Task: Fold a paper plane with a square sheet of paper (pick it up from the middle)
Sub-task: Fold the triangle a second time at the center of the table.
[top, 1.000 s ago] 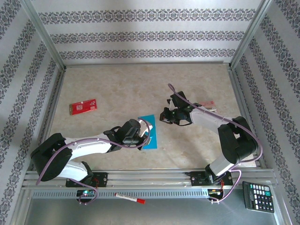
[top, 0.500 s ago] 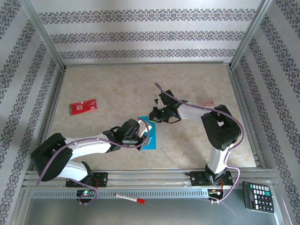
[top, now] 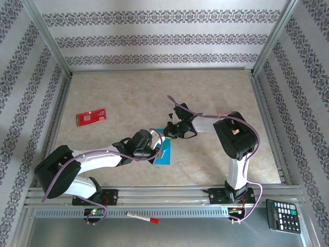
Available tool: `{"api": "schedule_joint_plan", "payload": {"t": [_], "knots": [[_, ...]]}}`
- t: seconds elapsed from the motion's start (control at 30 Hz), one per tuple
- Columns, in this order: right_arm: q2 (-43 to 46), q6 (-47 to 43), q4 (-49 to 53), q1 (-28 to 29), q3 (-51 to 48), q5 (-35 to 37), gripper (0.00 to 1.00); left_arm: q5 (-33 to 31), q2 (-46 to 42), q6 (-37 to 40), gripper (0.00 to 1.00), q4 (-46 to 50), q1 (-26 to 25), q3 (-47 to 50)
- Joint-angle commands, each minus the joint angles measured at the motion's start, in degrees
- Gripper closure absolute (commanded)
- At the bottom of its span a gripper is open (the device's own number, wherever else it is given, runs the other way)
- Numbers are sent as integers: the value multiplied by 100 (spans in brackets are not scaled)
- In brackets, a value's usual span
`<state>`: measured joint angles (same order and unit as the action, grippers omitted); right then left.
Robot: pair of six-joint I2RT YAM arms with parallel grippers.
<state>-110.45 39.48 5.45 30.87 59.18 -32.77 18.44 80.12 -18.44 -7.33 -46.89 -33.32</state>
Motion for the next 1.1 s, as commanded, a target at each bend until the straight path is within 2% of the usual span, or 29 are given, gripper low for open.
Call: {"api": "schedule_joint_plan", "payload": {"t": [0.0, 0.57, 1.07], "knots": [[-247, -279, 244, -55, -257, 228, 100, 340, 116, -166, 100, -334, 191, 54], [-214, -525, 409, -55, -312, 294, 100, 1448, 681, -470, 100, -593, 1021, -13], [-187, -525, 387, -29, -359, 363, 100, 1759, 969, -644, 100, -796, 1410, 14]]}}
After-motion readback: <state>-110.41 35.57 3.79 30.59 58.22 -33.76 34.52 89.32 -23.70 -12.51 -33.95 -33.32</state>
